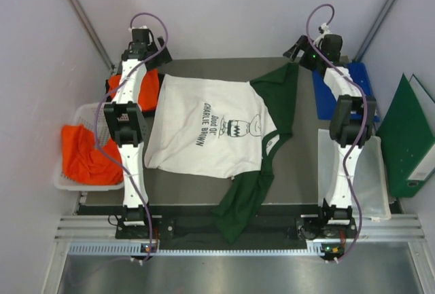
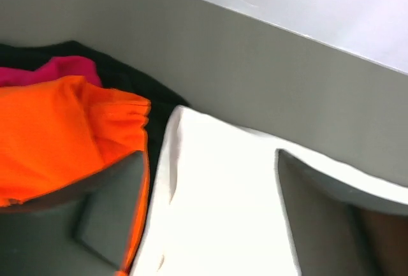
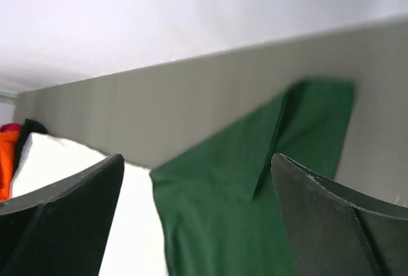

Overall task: Fold and stack the t-shirts
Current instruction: Flatten out the tshirt

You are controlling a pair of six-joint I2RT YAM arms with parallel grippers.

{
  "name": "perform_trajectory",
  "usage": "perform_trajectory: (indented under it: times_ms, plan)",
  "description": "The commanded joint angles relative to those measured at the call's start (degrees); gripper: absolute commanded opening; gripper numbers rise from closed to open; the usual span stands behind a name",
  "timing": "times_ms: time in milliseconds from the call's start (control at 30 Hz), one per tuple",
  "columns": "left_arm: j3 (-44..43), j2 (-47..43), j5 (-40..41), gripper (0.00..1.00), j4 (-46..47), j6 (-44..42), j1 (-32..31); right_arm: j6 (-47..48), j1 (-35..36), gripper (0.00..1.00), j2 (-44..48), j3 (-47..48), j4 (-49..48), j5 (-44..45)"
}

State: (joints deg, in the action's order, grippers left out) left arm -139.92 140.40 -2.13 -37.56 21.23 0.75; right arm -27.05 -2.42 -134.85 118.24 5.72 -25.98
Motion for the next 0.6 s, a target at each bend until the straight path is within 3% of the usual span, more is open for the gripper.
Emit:
perform_trajectory:
  times_ms: [0,133,367,467,533,567]
  plan:
    - [0.9,-4.2,-0.9,0.99,1.2,1.8,0.7,-0.6,0.0,1.0,15.5,-15.7,-1.8,1.1]
    - [7.3,-10.7,-2.3,0.99,0.6,1.8,0.7,-0.9,-0.4,1.0,31.3,-28.4,2.4,1.8]
    - [27.4,-25.9,-3.1,0.99,0.6,0.7,-0.6,-0.4,-0.6,0.94,42.9,-43.4,26.2,-3.7]
    - [37.2,-29.5,-3.0,0.99,0.7,0.8,-0.6,0.2,-0.6,0.8,45.1,-48.0,32.0,-5.8]
    - [43.0,-30.6,-3.7,0.99,0.2,1.5,-2.7,1.6,-0.6,0.64,44.8,-48.8,37.4,-6.7]
    - [46.3,-31.6,-3.5,0.99,0.1,1.5,-3.1,2.4,-0.5,0.62,44.4,-49.4,39.1,-7.3]
